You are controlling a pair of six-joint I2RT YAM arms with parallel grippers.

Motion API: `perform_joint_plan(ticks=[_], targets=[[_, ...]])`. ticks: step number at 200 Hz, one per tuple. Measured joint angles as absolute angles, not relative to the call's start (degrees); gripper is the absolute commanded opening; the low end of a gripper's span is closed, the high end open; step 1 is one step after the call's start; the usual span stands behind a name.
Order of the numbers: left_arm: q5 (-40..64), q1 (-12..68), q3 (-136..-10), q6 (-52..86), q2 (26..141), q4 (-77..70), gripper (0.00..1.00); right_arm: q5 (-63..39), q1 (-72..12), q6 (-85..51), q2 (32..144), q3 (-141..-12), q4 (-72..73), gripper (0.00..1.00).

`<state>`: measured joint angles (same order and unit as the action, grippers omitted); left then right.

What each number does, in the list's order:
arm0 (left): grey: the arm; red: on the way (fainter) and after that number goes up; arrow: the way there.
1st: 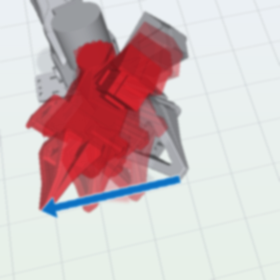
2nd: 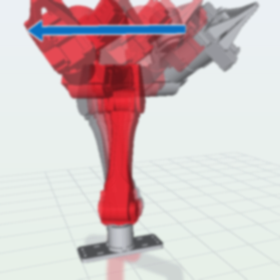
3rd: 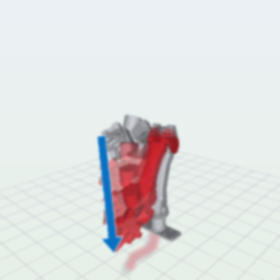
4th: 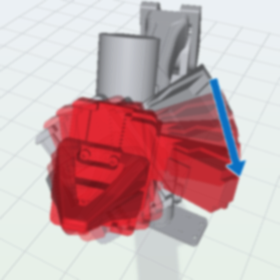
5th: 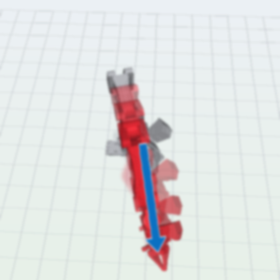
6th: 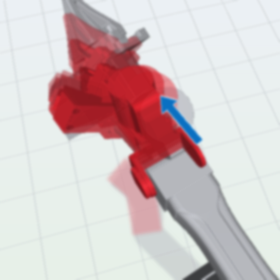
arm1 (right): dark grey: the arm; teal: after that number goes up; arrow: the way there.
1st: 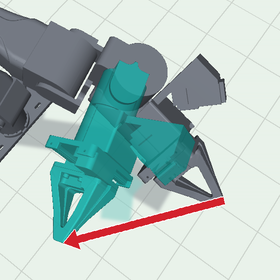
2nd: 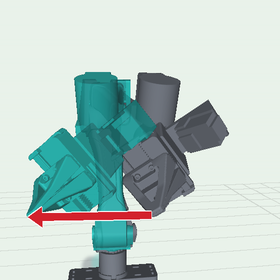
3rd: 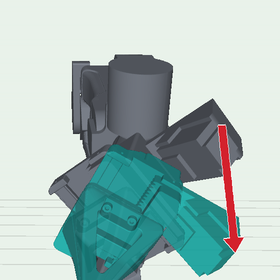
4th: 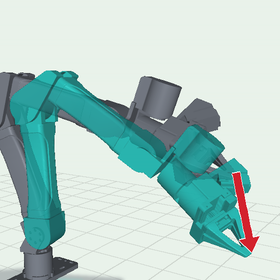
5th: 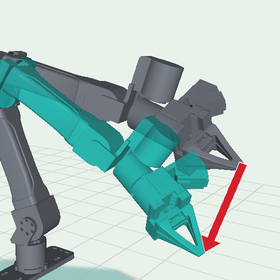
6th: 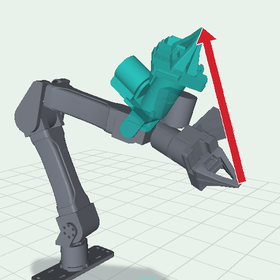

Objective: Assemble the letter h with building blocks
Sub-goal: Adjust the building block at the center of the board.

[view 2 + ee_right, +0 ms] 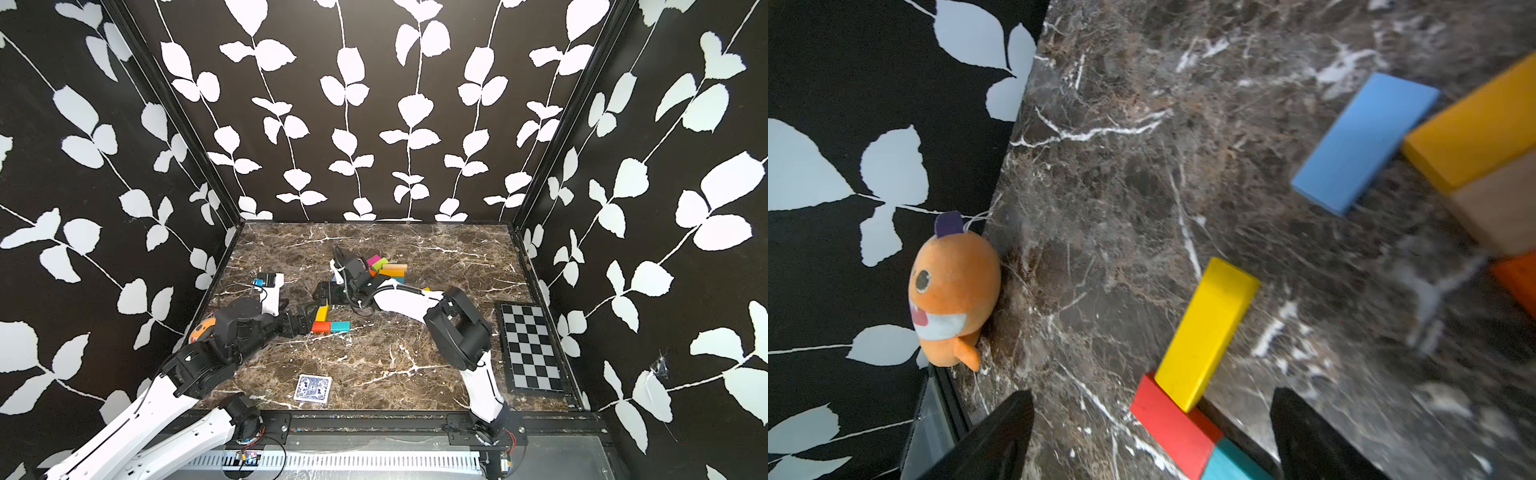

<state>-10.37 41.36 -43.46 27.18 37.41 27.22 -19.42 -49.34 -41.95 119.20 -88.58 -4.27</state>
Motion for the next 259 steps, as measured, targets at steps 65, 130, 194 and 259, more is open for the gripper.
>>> perform_joint_plan(ticks=[65, 130, 194, 259], targets=[[-8.7, 41.4, -43.4, 27.2, 33.1, 30.2, 0.99, -19.7, -50.3, -42.7, 126.1, -94.7, -8.4, 0.87], [-8.0, 41.4, -42.9, 27.2, 31.4, 30.6, 0.99, -18.8, -50.7, -43.4, 126.9, -95.4, -10.0, 0.87], [-8.1, 41.4, -42.8, 27.2, 30.3, 31.0, 0.99, -18.9, -51.1, -43.8, 129.9, -97.8, -11.0, 0.87], [-8.4, 41.4, -42.8, 27.0, 30.3, 31.7, 0.99, -19.1, -51.6, -44.6, 130.7, -98.3, -11.0, 0.87]])
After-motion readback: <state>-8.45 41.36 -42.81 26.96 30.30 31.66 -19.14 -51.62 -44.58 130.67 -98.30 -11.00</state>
